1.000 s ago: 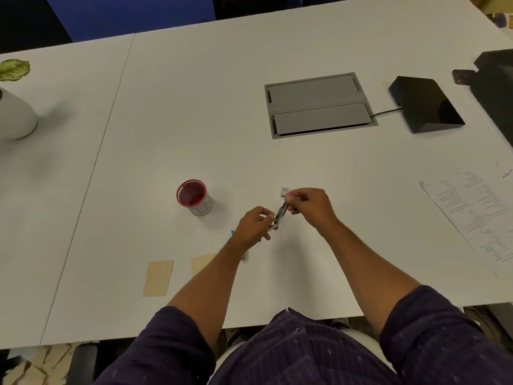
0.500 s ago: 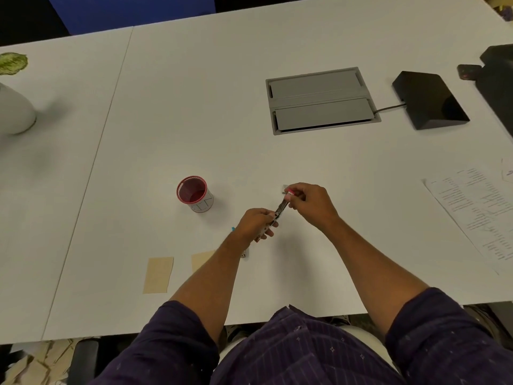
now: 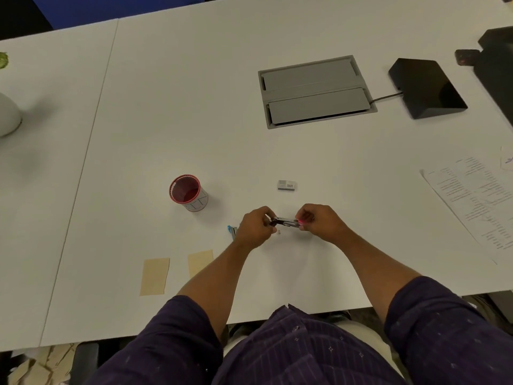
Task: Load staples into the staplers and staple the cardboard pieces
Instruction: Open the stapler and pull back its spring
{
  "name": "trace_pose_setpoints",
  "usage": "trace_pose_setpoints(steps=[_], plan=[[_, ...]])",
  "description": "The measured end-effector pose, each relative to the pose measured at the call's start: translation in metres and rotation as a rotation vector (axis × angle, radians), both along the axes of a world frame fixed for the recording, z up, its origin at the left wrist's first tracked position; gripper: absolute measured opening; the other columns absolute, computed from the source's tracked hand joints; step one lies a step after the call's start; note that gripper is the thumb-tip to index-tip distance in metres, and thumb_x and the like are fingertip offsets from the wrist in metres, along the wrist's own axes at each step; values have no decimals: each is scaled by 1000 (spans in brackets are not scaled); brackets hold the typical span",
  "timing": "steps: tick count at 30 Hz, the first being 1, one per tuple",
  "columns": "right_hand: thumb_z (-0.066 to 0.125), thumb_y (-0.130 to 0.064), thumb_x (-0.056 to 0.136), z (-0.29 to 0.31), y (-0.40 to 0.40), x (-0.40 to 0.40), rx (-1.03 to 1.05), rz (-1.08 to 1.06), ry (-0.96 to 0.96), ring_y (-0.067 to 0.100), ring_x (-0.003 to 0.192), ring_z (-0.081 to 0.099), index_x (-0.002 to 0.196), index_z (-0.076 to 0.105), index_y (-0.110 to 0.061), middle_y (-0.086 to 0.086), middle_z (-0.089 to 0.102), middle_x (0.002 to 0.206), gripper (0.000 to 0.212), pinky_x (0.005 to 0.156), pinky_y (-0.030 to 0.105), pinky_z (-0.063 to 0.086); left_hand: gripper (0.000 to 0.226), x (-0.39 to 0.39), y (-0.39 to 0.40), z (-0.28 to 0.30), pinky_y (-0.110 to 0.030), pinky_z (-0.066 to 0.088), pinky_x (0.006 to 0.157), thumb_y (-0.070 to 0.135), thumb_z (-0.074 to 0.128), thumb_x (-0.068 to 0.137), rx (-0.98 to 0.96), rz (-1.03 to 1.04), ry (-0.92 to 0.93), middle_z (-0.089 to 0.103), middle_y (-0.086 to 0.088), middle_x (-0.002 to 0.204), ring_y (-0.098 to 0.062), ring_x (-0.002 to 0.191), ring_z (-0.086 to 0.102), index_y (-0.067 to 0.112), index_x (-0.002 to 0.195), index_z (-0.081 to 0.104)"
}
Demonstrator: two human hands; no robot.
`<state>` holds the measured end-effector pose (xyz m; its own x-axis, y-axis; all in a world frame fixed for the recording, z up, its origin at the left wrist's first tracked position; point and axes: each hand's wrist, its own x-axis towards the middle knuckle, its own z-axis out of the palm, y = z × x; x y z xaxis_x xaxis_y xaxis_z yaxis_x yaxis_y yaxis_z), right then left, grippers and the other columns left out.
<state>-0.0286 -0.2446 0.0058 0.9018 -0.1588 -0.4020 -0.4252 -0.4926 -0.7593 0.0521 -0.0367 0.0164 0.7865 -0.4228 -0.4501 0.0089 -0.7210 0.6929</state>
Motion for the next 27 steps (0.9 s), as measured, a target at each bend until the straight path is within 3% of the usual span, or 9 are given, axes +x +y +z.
trace_pose_setpoints(steps=[3,6,11,15,19,24,27], plan=[[73,-4,82,-4,2,-1,-134,64,-54,16,87,65,91,72,-21,-6,70,90,20,81,38,56,18,-2,-3,-5,-36,57,75,10,71,83,100,-129,-122,67,6,84,-16,78,63,24,93,65],[72,-6,85,-6,3,3,-193,63,-69,17,87,63,93,72,-21,-6,68,92,17,82,40,55,19,1,-5,-7,-41,57,76,10,67,85,146,-156,-172,66,7,85,-17,81,64,24,95,62],[80,-15,83,-10,3,9,9,-119,-7,15,88,68,94,78,-17,-2,75,90,11,84,32,54,27,6,-8,-9,-38,57,75,22,68,83,75,-125,-136,63,6,86,-13,75,60,27,107,58],[78,-20,86,-12,1,12,141,-205,49,15,77,68,89,80,-16,6,76,80,5,76,33,55,47,12,-9,-11,-37,53,82,22,74,79,165,-290,-152,55,-4,108,-19,94,57,22,122,54],[75,-13,89,-18,-1,14,229,-338,77,14,68,69,88,79,-8,10,75,74,7,72,30,58,39,16,-8,-18,-40,54,83,4,60,86,277,-358,-210,55,-5,111,-24,97,58,16,123,60],[74,-12,89,-29,-3,12,255,-473,132,22,72,71,85,77,-7,17,75,80,7,73,33,60,20,15,-5,-25,-39,53,78,17,56,95,364,-374,-277,61,-5,103,-26,93,61,14,112,66],[73,-13,89,-36,-5,9,253,-534,156,24,73,71,86,77,-4,19,76,82,10,75,36,61,19,12,-4,-30,-40,53,74,12,53,96,395,-429,-318,58,-7,105,-28,90,61,11,111,63]])
